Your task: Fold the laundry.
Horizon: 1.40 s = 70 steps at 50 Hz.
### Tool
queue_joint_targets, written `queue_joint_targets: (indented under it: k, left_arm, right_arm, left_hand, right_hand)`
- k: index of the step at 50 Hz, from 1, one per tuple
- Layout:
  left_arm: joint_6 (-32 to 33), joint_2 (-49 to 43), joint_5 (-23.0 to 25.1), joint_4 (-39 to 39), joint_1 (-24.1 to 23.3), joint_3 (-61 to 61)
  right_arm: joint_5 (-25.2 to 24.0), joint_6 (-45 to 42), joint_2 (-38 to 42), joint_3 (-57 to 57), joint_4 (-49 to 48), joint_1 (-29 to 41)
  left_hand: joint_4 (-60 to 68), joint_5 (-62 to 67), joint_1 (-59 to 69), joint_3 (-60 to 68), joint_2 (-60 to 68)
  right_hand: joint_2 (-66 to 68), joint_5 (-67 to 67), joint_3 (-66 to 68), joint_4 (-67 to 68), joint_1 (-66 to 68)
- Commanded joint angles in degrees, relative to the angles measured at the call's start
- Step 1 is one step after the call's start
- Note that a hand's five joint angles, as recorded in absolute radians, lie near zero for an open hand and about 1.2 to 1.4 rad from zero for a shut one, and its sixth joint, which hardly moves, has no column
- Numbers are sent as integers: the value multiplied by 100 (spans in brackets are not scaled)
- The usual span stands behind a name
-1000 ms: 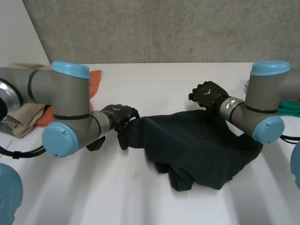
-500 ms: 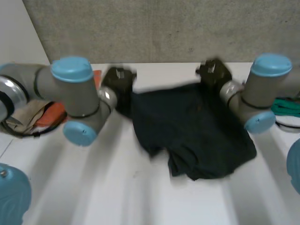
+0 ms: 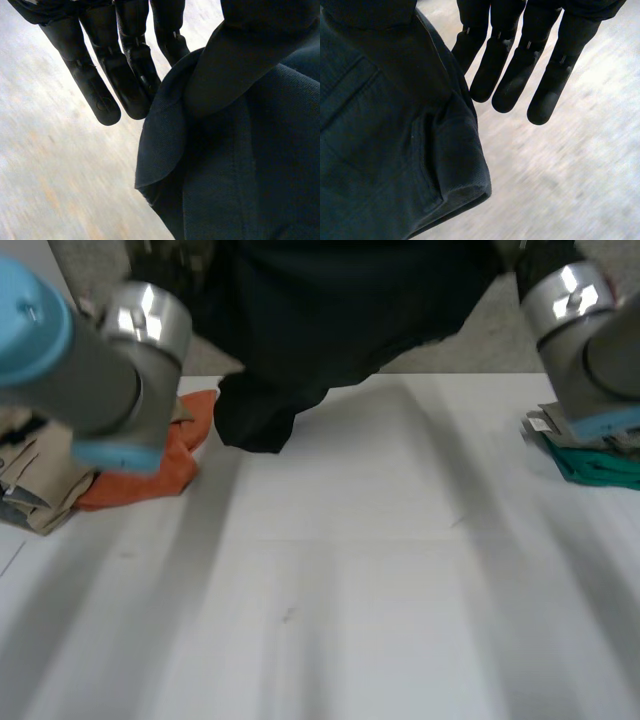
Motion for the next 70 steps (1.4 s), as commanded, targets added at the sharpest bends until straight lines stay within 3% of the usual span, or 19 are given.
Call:
queue_joint_targets:
  k: [1, 7, 13, 21, 27, 38, 49, 57, 60, 61, 62, 68, 70]
  left_arm:
    - [379, 435, 11, 215, -104, -2353]
    - [642, 532, 38, 224, -279, -3899]
    - [818, 602, 11, -109, -324, -4429]
    - [854, 1173, -76, -1506, -289, -4386]
    - [451, 1516, -155, -2420, -26, -4105]
    - [-1201, 1254, 98, -2475, 572, -3877]
    - [-1422, 472, 231, -2544, 634, -3384]
    - [-1975, -179, 477, -3001, 468, -2760]
    - [-2134, -311, 486, -3326, 380, -2523]
    - [-2160, -329, 408, -3440, 397, -2470]
    - [-2161, -320, 346, -3485, 406, -2444]
    - [-1968, 180, -164, -3757, 458, -2610]
    - [-1565, 513, -182, -3959, 423, -2838]
  right_arm:
    - [-212, -344, -177, 1628, 709, -26]
    - [-256, -1081, -220, 2919, 1342, -44]
    - [-265, -1355, -300, 3448, 1844, -97]
    - [-283, -1338, -590, 3774, 2134, -79]
    - [-283, -1320, -669, 3967, 2082, -105]
    - [-257, -1312, -669, 4090, 1958, -149]
    - [-257, -1312, -669, 4143, 1914, -132]
    - [-230, -1329, -730, 4143, 1862, -140]
    - [-204, -1338, -739, 4135, 1844, -140]
    - [-195, -1347, -757, 4134, 1879, -149]
    - [-186, -1355, -766, 4126, 1879, -149]
    - [-204, -1653, -959, 4178, 2282, -149]
    - [-213, -2092, -1108, 4222, 2826, -158]
  left_hand:
    - [1127, 1224, 1469, 1170, 1132]
    - [1127, 1224, 1469, 1170, 1132]
    - [1127, 1224, 1469, 1170, 1132]
    - [-4030, -3933, -3687, -3987, -4024]
    - [-4708, -4611, -4366, -4665, -4703]
    - [-3986, -3890, -3644, -3943, -3981]
    - [-3598, -3501, -3256, -3555, -3593]
    - [-3211, -3114, -2869, -3168, -3206]
    - [-1385, -1289, -1043, -1342, -1380]
    - [504, 601, 847, 547, 510]
    - [1121, 1218, 1463, 1164, 1126]
    - [1127, 1224, 1469, 1170, 1132]
    - [1127, 1224, 1469, 1170, 1132]
  right_hand:
    - [1309, 1344, 1208, 1162, 1688]
    - [1309, 1344, 1208, 1162, 1688]
    - [1309, 1344, 1208, 1162, 1688]
    - [1309, 1344, 1208, 1162, 1688]
    - [1309, 1344, 1208, 1162, 1688]
    - [1309, 1344, 1208, 1162, 1688]
    - [1309, 1344, 1208, 1162, 1688]
    - [1309, 1344, 1208, 1162, 1688]
    - [1309, 1344, 1208, 1162, 1688]
    - [1309, 1344, 1208, 1162, 1688]
    - [1309, 1344, 1208, 1162, 1688]
    - [1309, 1344, 1208, 1162, 1688]
    - [1309, 1344, 1208, 1162, 1688]
